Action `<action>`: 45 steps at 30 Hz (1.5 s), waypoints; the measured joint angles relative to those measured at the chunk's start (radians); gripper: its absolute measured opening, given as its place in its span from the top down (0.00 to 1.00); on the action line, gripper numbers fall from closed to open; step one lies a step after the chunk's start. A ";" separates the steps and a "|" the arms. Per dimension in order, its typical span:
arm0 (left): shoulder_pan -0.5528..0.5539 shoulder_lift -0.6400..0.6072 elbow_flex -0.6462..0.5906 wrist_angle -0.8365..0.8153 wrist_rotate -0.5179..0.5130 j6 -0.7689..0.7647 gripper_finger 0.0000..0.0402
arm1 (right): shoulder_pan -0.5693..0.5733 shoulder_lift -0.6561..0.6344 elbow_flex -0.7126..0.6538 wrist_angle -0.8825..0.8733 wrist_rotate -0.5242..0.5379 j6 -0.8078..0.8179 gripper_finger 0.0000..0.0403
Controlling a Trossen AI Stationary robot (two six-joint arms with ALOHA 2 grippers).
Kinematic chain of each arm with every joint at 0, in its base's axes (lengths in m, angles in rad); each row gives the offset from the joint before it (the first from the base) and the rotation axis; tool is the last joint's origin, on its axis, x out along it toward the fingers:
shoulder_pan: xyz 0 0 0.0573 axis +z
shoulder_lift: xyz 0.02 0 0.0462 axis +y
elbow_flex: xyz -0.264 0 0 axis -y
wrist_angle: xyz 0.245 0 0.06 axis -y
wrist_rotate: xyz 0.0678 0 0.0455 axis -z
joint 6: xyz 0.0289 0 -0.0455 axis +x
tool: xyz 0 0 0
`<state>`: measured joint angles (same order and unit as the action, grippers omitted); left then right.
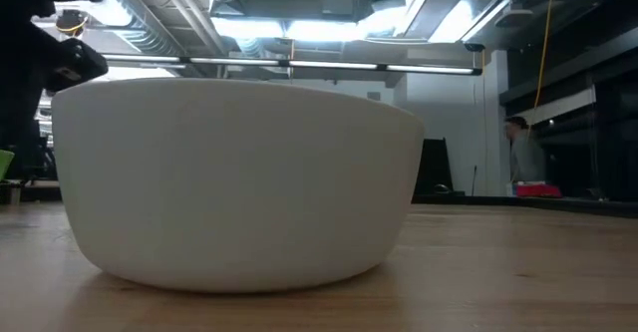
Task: Nest bowls inside each other
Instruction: Stack the green bowl on top of the blue bowl
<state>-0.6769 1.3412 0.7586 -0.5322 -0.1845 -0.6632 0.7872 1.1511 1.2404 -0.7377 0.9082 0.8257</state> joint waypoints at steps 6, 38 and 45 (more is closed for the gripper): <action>0.005 -0.003 -0.022 -0.024 0.010 0.029 0.71 | 0.000 0.000 0.000 -0.006 0.001 -0.004 0.60; 0.306 0.019 -0.022 0.238 0.073 0.368 0.99 | 0.380 -0.118 -0.637 0.103 0.602 0.649 0.74; 0.303 0.030 0.222 0.081 0.025 0.462 0.99 | 0.413 -0.108 -0.784 0.152 0.656 0.773 0.78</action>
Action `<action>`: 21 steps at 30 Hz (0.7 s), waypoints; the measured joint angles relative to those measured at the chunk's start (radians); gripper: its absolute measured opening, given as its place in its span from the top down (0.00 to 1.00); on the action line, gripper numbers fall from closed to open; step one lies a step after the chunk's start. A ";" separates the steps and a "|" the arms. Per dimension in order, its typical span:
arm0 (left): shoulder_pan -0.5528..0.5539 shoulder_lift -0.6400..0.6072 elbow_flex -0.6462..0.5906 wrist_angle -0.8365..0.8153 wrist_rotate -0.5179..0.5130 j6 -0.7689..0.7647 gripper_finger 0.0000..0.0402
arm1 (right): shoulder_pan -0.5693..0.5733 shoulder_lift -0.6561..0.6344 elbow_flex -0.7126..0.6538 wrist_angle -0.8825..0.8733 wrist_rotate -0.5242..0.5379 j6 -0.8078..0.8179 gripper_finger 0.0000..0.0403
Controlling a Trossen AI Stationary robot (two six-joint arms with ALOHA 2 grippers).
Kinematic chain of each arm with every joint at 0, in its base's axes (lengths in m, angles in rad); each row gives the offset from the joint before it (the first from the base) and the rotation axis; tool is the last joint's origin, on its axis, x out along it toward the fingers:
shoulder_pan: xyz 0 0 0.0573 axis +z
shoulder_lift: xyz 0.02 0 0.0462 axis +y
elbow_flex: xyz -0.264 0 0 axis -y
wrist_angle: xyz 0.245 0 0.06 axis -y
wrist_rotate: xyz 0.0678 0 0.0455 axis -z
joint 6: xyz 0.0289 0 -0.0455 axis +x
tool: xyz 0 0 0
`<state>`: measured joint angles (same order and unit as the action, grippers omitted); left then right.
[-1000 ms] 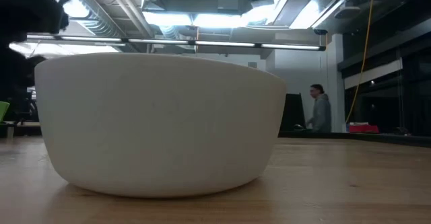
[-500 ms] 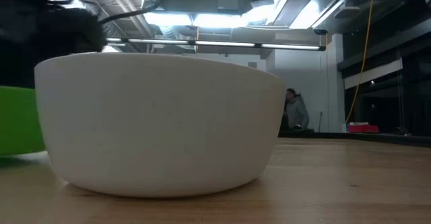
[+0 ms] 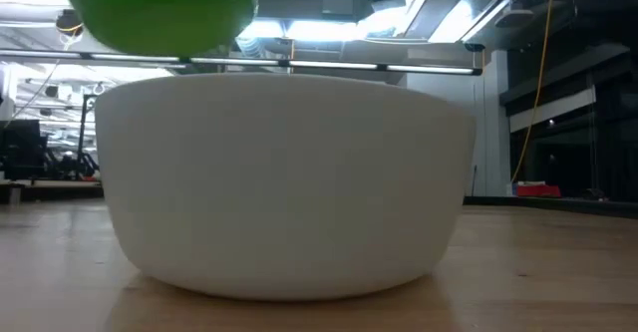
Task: Nest bowls inside each other
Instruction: Stack the green bowl on top of the blue bowl
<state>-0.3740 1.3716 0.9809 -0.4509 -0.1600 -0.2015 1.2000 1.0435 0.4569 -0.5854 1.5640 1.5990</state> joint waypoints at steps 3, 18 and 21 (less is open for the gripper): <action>-0.005 0.044 0.046 0.005 0.027 0.006 0.99 | 0.009 0.000 -0.054 -0.001 0.007 0.074 0.78; 0.004 0.448 0.303 0.137 0.203 0.160 0.99 | 0.010 0.000 -0.086 -0.068 0.007 0.112 0.77; 0.037 0.476 0.328 0.134 0.227 0.188 1.00 | 0.010 0.000 -0.086 -0.068 0.007 0.114 0.79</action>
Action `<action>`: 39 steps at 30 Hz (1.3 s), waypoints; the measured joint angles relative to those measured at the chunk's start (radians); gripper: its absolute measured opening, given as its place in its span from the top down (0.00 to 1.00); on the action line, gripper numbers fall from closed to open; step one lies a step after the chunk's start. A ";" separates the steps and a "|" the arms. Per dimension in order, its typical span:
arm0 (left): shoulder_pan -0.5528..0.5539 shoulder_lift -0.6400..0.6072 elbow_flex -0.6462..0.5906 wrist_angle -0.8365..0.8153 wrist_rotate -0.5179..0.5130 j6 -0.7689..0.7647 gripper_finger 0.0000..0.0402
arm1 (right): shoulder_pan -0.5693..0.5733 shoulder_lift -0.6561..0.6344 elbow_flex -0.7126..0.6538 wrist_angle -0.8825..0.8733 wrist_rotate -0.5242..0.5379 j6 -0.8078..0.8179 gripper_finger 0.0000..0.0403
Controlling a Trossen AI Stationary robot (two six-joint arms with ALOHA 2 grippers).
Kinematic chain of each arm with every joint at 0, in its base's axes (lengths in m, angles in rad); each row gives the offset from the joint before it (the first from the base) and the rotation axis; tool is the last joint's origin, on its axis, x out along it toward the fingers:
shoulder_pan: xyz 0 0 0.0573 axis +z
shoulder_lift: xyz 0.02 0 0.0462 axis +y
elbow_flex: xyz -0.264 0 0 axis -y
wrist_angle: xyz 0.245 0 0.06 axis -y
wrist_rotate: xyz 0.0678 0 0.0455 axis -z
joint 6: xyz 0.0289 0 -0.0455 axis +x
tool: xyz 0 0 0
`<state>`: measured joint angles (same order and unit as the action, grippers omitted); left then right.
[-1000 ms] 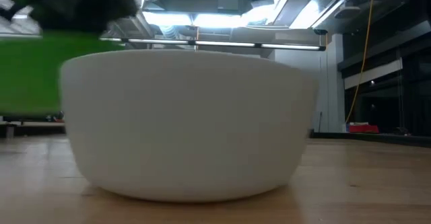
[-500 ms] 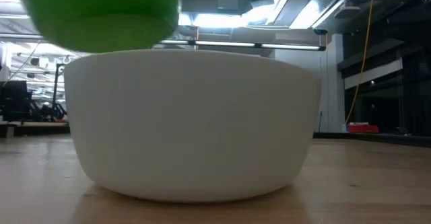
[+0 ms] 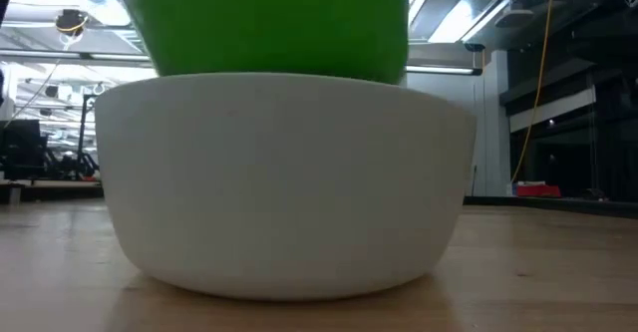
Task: Nest bowls inside each other
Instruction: Stack the green bowl on top of the blue bowl, then return to Home Position
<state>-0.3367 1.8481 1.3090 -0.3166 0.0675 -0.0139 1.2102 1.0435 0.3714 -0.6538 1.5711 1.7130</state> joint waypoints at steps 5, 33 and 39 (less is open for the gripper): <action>0.048 0.035 -0.027 -0.043 0.049 0.034 0.99 | 0.000 0.000 0.000 0.001 0.000 -0.009 0.80; 0.211 -0.430 -0.077 0.092 -0.181 0.181 0.62 | 0.056 -0.006 -0.074 -0.063 -0.001 0.081 0.75; 0.433 -0.773 -0.355 0.178 0.001 0.087 0.67 | 0.201 -0.034 -0.075 -0.406 0.000 0.350 0.80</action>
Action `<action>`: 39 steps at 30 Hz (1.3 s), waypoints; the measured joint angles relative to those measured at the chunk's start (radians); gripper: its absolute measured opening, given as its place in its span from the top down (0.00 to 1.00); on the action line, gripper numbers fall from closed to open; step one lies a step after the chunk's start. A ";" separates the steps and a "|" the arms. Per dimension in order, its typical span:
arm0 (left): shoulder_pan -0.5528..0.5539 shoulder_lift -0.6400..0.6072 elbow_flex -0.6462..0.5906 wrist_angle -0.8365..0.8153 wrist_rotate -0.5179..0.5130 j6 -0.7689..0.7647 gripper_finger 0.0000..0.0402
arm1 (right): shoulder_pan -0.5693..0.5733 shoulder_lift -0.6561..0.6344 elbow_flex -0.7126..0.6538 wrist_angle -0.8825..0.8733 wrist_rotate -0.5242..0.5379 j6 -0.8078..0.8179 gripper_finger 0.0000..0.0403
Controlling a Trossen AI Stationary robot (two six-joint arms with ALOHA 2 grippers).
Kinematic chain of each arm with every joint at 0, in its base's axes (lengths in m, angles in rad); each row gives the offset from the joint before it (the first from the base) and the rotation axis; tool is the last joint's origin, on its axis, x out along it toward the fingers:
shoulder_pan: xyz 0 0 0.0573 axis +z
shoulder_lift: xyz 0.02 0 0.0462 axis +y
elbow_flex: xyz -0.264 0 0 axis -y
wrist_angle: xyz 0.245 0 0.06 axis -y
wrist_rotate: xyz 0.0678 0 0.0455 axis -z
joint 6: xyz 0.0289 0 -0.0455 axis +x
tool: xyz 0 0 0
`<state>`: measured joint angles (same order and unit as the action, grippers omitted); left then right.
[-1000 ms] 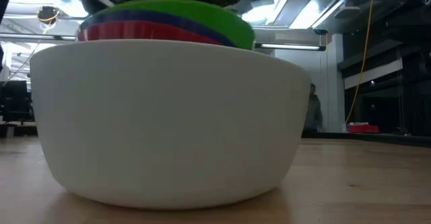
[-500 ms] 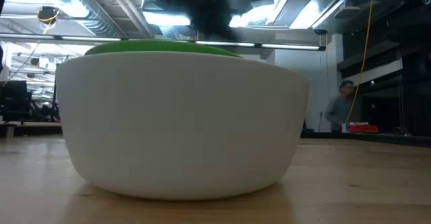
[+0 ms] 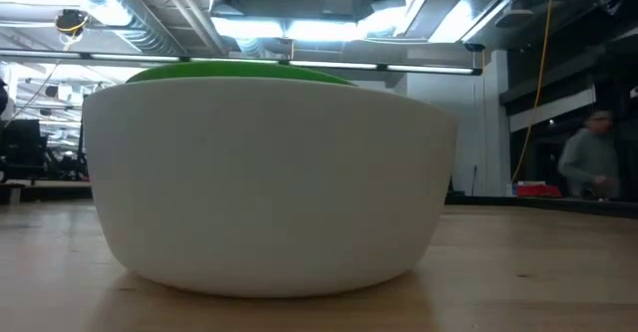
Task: Nest bowls inside each other
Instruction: Return to Home Position
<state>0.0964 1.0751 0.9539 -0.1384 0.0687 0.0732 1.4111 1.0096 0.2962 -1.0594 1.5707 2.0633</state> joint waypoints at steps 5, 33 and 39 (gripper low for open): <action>0.174 -0.260 -0.306 0.231 0.162 -0.090 0.71 | 0.116 -0.027 -0.004 -0.111 0.000 0.074 0.84; 0.471 -0.392 -0.945 0.821 0.551 -0.176 0.72 | 0.101 -0.028 -0.005 -0.143 0.000 0.068 0.87; 0.408 -0.392 -0.936 0.856 0.522 -0.207 0.72 | -0.053 -0.006 0.016 0.247 0.000 -0.146 0.84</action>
<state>0.5049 0.6831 0.0181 0.7180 0.5905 -0.1338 1.3581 1.0038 0.3118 -0.8126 1.5707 1.9171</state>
